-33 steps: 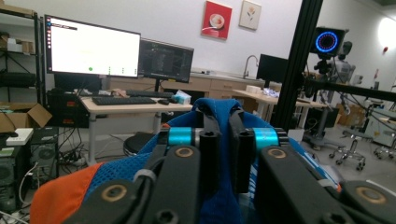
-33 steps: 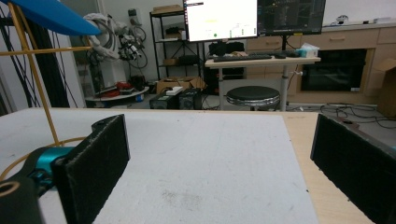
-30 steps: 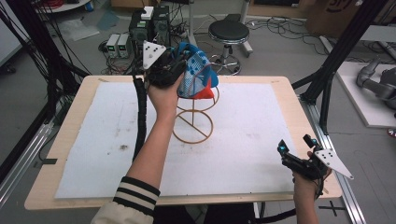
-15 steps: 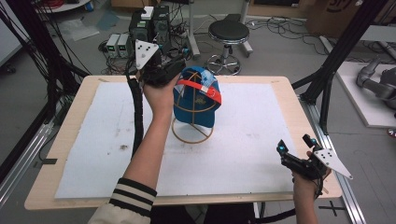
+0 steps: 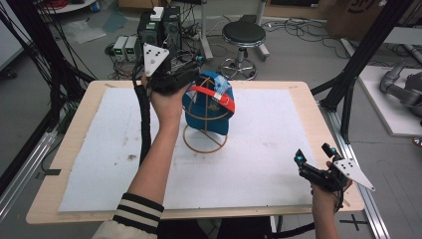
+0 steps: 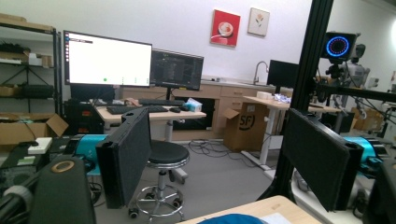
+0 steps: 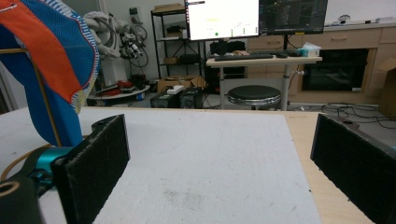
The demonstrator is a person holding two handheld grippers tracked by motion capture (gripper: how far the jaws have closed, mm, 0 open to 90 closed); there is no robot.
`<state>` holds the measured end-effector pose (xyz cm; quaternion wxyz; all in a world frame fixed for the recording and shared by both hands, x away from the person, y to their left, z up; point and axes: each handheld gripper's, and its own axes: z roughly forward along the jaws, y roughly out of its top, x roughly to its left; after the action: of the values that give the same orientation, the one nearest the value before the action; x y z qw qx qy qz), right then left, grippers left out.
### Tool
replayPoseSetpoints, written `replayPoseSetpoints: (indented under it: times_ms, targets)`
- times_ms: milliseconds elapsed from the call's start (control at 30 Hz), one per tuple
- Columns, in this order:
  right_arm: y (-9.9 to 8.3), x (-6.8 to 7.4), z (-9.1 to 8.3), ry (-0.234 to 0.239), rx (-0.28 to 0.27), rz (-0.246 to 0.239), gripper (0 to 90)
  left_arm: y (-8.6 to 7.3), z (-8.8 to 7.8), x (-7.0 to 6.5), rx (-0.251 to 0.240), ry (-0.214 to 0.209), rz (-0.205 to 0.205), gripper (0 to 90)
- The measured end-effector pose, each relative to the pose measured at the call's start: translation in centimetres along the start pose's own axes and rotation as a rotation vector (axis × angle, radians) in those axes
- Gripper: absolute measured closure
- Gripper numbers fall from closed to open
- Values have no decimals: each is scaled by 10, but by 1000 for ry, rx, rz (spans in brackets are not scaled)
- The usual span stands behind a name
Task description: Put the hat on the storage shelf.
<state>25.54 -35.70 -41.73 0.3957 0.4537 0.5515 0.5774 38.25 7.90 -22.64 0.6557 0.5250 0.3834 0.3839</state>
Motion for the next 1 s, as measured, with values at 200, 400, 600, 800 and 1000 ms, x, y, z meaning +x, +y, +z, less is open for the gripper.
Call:
replayPoseSetpoints:
  times_ms: [200, 400, 600, 800, 1000]
  targets:
    - [0, 1, 1, 1, 1, -3, 42, 1, -9, 4, -18, 38, 40, 172]
    - [-1, 2, 2, 4, 3, -9, 42, 2, -22, 11, -20, 42, 73, 157]
    - [-1, 4, 4, 8, 8, -9, 42, 3, -37, 24, -21, 48, 68, 155]
    - [-1, 5, 6, 13, 7, -8, 43, 3, -53, 36, -17, 58, 76, 155]
    - [-1, 6, 7, 16, 6, -9, 42, 1, -69, 51, -26, 76, 71, 155]
